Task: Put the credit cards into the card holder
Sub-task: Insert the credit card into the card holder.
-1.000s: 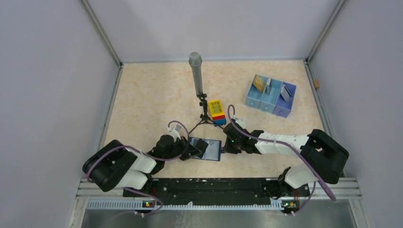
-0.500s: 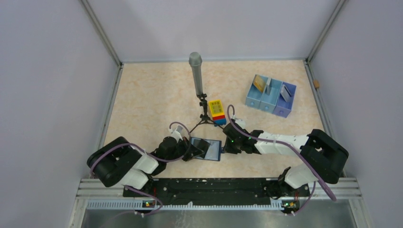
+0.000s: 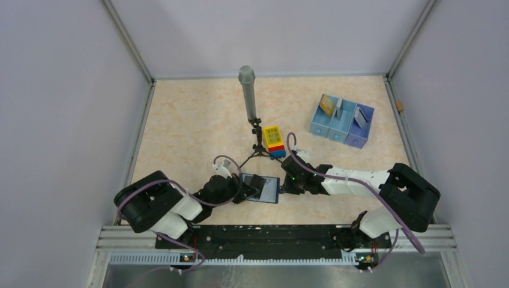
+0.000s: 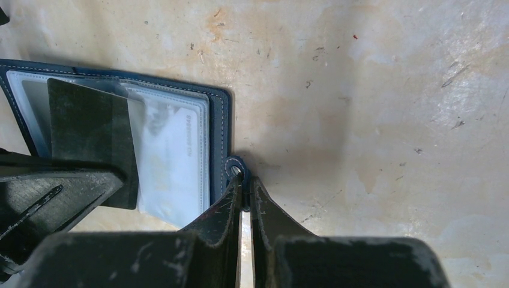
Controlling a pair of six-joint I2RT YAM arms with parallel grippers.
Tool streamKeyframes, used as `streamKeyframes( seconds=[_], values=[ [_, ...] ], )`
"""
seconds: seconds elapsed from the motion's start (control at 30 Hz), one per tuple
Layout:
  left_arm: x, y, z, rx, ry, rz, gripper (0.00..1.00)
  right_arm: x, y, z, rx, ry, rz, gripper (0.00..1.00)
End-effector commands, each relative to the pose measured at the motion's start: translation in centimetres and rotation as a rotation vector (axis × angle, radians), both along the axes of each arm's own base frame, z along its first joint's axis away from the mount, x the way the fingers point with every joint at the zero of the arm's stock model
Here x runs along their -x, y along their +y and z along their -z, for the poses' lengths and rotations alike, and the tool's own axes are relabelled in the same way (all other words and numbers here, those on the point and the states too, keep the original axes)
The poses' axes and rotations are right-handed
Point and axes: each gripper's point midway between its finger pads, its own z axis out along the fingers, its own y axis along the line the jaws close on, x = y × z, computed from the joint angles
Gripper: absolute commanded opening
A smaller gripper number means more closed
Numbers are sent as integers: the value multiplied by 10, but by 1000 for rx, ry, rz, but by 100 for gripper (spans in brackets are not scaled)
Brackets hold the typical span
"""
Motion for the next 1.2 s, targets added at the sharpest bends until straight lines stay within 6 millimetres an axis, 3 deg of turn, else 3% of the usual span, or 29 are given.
streamKeyframes(
  seconds=[0.0,0.67,0.83,1.17],
  values=[
    [-6,-2,5,-22,-5,-27,0,5,-4,5,48,10,-7,0],
    [4,-10,28,-110,78,-25,0,3,-4,-3,29,-13,-4,0],
    [-6,4,31,-215,15,-59,0,4,-6,-4,20,-18,1,0],
    [-8,-8,29,-216,-51,6,0,5,-7,-4,14,-19,-1,0]
  ],
)
